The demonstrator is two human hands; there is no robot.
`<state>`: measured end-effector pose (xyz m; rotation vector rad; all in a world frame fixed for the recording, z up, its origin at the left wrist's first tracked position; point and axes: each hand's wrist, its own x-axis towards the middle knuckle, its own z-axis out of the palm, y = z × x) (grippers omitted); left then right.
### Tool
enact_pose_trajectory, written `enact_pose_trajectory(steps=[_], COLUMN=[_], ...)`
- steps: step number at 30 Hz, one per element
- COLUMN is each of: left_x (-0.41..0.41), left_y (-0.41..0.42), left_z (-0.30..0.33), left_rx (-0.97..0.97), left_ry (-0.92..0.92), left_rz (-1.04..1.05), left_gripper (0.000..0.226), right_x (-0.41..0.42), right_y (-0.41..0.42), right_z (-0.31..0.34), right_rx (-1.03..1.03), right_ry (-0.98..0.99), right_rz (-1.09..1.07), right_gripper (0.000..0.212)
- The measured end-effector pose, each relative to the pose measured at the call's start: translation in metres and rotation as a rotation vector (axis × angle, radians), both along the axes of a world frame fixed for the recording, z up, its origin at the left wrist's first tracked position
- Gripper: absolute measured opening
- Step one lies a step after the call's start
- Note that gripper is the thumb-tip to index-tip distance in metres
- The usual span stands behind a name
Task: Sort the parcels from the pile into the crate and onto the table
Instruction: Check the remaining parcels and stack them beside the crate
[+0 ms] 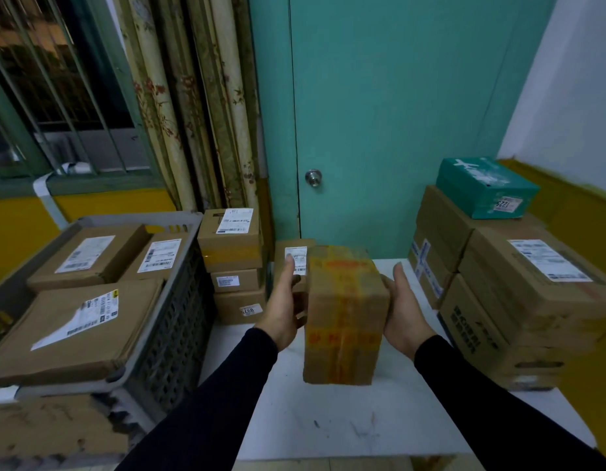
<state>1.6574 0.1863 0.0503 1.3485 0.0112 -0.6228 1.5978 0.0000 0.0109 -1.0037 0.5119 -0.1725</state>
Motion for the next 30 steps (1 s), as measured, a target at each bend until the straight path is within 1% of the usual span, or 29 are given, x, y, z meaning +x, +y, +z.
enact_pose_trajectory(steps=[1, 2, 5, 8, 10, 11, 12, 14, 15, 17, 18, 20, 22, 24, 26, 30], left_x=[-0.002, -0.004, -0.006, -0.009, -0.009, -0.009, -0.009, -0.008, -0.009, -0.012, -0.014, -0.017, -0.019, -0.02, -0.02, -0.021], left_y=[0.0, -0.001, -0.005, -0.008, -0.009, -0.007, -0.006, -0.004, -0.003, -0.005, -0.007, -0.01, -0.01, -0.01, -0.01, -0.012], left_z=[0.001, 0.001, -0.003, -0.004, -0.009, -0.012, -0.013, -0.017, -0.016, -0.015, -0.016, -0.02, -0.023, -0.023, -0.025, -0.025], left_rx=[0.004, 0.014, -0.035, -0.058, -0.032, -0.015, 0.008, 0.04, 0.047, 0.068, 0.087, 0.155, 0.194, 0.176, 0.177, 0.241], left_ry=[-0.005, -0.012, 0.007, 0.027, 0.016, 0.007, -0.011, -0.017, -0.028, -0.077, -0.112, -0.184, -0.234, -0.242, -0.247, -0.28], left_rz=[-0.003, -0.009, -0.027, -0.037, -0.038, -0.043, -0.059, -0.101, -0.111, -0.11, -0.102, -0.111, -0.114, -0.114, -0.105, -0.095], left_gripper=[0.064, 0.061, 0.053, 0.04, 0.025, 0.023, 0.029, 0.05, 0.053, 0.043, 0.038, 0.04, 0.039, 0.034, 0.035, 0.035], right_x=[0.0, 0.001, -0.002, -0.003, -0.005, -0.007, -0.008, -0.01, -0.01, -0.007, -0.006, -0.005, -0.005, -0.006, -0.006, -0.01], right_y=[-0.002, -0.003, 0.001, 0.006, 0.009, 0.01, 0.01, 0.008, 0.007, 0.003, 0.003, 0.007, 0.01, 0.013, 0.014, 0.019], right_z=[-0.002, -0.004, -0.002, -0.004, -0.003, -0.002, -0.001, -0.001, -0.002, -0.01, -0.012, -0.016, -0.021, -0.023, -0.024, -0.022], right_rx=[0.003, -0.003, -0.014, -0.001, 0.047, 0.057, 0.067, 0.07, 0.057, 0.011, -0.022, -0.101, -0.139, -0.165, -0.194, -0.213], right_ry=[0.022, 0.029, 0.068, 0.091, 0.076, 0.077, 0.056, 0.018, 0.002, -0.014, -0.03, -0.057, -0.071, -0.081, -0.077, -0.076], right_rz=[-0.008, -0.02, -0.022, 0.047, 0.113, 0.129, 0.145, 0.173, 0.173, 0.176, 0.184, 0.206, 0.191, 0.183, 0.175, 0.141], right_gripper=[0.09, 0.09, 0.08, 0.066, 0.065, 0.064, 0.061, 0.052, 0.053, 0.069, 0.072, 0.063, 0.06, 0.056, 0.048, 0.042])
